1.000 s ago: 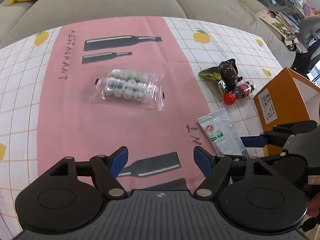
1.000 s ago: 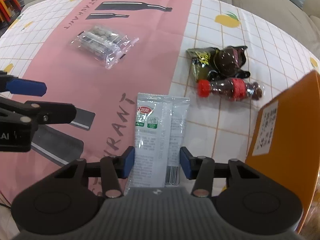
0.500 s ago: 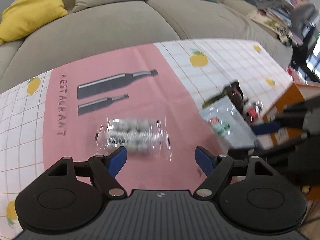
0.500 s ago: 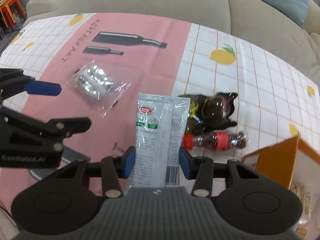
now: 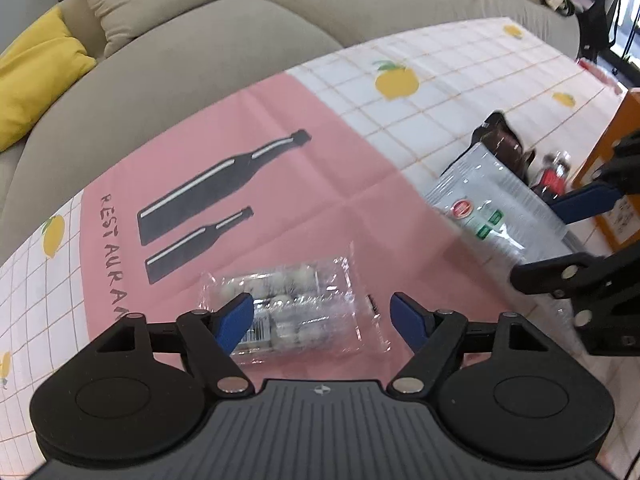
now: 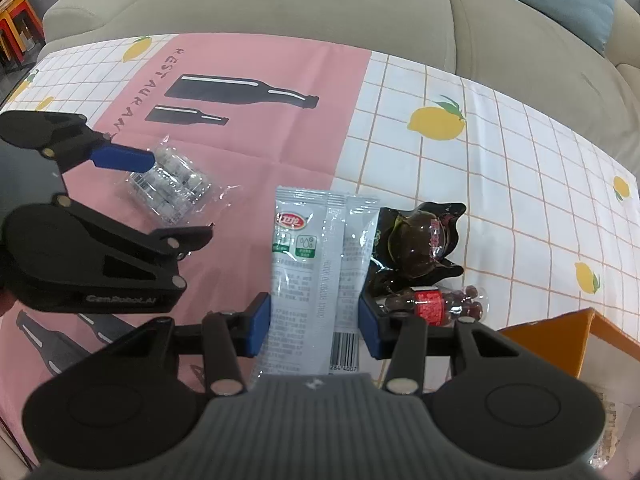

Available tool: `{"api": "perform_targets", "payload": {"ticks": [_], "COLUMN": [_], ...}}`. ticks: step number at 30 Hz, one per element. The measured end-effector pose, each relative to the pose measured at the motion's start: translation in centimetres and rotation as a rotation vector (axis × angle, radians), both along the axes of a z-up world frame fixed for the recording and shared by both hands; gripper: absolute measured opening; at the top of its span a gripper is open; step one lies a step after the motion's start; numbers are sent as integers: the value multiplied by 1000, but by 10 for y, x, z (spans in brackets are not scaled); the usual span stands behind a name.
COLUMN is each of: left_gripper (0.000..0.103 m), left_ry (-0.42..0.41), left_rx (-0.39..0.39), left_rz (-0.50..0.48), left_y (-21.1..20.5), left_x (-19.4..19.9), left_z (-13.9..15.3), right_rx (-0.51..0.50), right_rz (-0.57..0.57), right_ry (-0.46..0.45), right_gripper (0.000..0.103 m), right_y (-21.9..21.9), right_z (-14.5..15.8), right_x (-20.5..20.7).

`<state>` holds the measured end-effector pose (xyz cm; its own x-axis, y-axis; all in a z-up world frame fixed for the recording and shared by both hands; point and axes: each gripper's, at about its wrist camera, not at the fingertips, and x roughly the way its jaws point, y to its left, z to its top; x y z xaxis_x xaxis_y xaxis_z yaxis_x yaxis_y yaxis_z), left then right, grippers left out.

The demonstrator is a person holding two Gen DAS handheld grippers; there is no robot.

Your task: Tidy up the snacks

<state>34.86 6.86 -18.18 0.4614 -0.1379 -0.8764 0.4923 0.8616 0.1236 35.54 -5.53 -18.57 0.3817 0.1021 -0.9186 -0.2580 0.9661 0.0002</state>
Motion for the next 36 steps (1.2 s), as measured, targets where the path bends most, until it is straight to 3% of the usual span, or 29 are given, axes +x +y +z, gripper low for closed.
{"api": "perform_targets", "payload": {"ticks": [5,9,10,15,17,21,25,26,28,29,36], "left_gripper": [64,26,21,13,13,18,47,52,81,86,90], "left_ry": [-17,-9,-3,36,56,98,96,93,98,101,162], "left_rx": [-6,-85,-100,-165,-126,-103,-83,-103,-170,-208,-353], "left_rz": [38,130,148,196,231,338,435,446,494,533,800], "left_y": [1,6,6,8,9,23,35,37,41,44,52], "left_x": [-6,-10,-11,-19,-20,-19,-23,-24,-21,-19,8], "left_z": [-3,4,5,7,6,5,13,16,22,25,28], "right_rx": [5,4,4,10,12,13,19,20,24,23,19], "right_rz": [0,5,6,9,13,16,13,13,15,15,-2], "right_ry": [13,20,23,30,30,30,27,27,27,27,6], "right_gripper": [46,46,46,46,46,46,46,46,47,47,47], "right_y": [1,2,2,4,3,3,1,1,1,1,1], "right_z": [-4,-7,-7,-7,-6,-4,-2,-2,-2,-2,0], "right_x": [-2,-6,-8,-15,-18,-21,-22,-22,-22,-21,-13]}}
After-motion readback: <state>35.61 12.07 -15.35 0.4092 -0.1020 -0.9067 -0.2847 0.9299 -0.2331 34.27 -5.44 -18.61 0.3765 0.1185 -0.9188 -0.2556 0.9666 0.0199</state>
